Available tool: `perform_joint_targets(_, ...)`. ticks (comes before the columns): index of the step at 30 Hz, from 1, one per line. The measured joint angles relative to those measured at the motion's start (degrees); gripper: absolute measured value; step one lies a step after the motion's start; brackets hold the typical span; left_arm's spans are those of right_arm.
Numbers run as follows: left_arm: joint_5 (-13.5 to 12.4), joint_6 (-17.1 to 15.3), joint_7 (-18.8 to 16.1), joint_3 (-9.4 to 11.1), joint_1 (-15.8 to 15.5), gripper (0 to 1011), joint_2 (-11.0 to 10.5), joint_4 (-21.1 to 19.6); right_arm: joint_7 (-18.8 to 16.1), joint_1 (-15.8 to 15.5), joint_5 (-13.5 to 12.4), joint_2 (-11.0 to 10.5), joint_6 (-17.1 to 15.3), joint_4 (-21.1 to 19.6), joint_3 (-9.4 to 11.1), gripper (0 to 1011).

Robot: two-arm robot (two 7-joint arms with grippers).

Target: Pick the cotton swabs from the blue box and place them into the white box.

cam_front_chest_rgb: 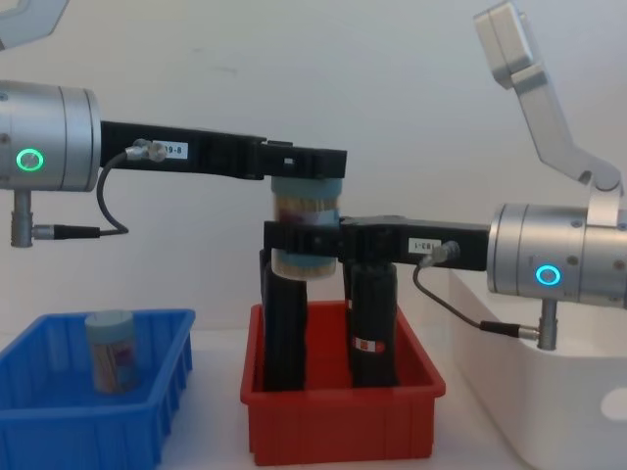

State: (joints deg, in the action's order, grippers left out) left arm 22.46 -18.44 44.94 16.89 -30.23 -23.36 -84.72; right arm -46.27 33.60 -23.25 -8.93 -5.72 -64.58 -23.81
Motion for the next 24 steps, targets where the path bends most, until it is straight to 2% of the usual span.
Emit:
perform_joint_targets(3, 0.0, 0.0, 0.0, 0.0, 0.0, 982, 0.0, 0.0, 0.1, 0.0, 0.0, 0.0, 0.0, 0.0, 0.0, 681)
perform_joint_targets(5, 0.0, 0.0, 0.0, 0.0, 0.0, 1003, 0.0, 0.0, 0.2, 0.0, 0.0, -0.1, 0.0, 0.1, -0.1, 680)
perform_joint_targets(16, 0.0, 0.0, 0.0, 0.0, 0.0, 1004, 0.0, 0.0, 1.6, 0.3, 0.1, -0.3, 0.1, 1.2, 0.1, 680)
perform_joint_targets(24, 0.0, 0.0, 0.0, 0.0, 0.0, 1004, 0.0, 0.0, 4.2, 1.0, -0.2, -0.7, 0.6, 3.2, 1.2, 680)
